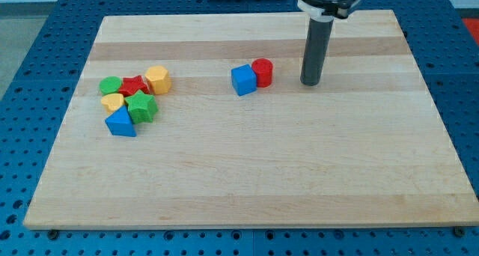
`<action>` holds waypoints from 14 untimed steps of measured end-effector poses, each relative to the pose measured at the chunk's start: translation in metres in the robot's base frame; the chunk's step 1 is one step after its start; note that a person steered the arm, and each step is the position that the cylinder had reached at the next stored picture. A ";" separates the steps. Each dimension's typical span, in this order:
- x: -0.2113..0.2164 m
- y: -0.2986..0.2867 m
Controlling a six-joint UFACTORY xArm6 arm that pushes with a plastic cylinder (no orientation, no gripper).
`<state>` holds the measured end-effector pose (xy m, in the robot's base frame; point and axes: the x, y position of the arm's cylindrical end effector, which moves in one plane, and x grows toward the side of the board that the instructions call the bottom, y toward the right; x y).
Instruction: Slightly push a group of blocks towards top
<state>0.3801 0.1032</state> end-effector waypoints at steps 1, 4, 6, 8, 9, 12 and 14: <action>0.008 -0.010; 0.104 -0.138; 0.109 -0.259; 0.148 -0.326; 0.125 -0.327; 0.055 -0.320; 0.066 -0.339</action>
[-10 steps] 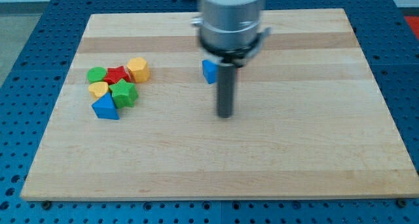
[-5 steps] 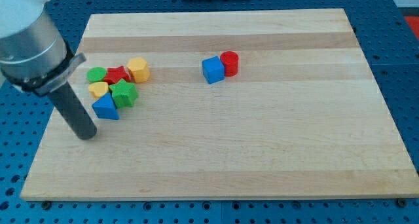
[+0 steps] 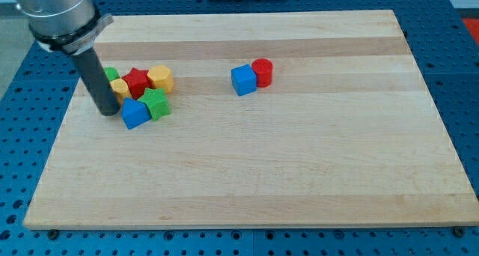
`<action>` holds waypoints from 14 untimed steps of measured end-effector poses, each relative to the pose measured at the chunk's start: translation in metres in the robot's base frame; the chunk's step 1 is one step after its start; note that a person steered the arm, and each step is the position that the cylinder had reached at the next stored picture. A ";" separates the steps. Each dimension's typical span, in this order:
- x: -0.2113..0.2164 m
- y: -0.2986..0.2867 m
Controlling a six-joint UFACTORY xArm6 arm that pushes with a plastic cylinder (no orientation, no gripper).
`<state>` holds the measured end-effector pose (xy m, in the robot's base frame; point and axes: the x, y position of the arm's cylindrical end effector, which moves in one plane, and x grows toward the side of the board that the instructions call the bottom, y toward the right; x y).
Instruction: Slightly push a group of blocks towards top
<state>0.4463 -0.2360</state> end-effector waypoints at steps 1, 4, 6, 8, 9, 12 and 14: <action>0.048 -0.026; 0.062 0.118; -0.003 0.112; -0.013 0.056; -0.013 0.044; 0.072 0.066; 0.076 0.017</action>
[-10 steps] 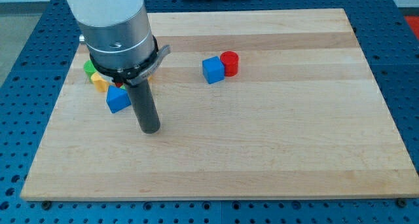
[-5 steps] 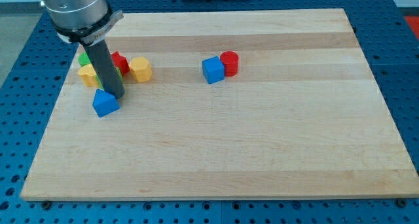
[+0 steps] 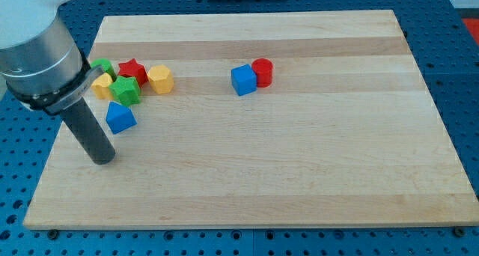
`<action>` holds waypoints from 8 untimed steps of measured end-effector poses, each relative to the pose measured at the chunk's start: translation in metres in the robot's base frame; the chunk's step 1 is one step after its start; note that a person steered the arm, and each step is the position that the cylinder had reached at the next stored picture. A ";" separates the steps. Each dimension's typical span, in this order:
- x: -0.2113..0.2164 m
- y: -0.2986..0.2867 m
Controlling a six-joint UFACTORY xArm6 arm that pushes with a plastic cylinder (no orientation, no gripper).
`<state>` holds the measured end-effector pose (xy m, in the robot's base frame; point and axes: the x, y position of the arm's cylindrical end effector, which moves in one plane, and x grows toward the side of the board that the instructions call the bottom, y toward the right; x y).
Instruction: Slightly push a group of blocks towards top
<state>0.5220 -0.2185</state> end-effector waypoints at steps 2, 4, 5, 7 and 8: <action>-0.036 0.001; -0.063 0.001; -0.063 -0.001; -0.013 0.005; 0.003 0.036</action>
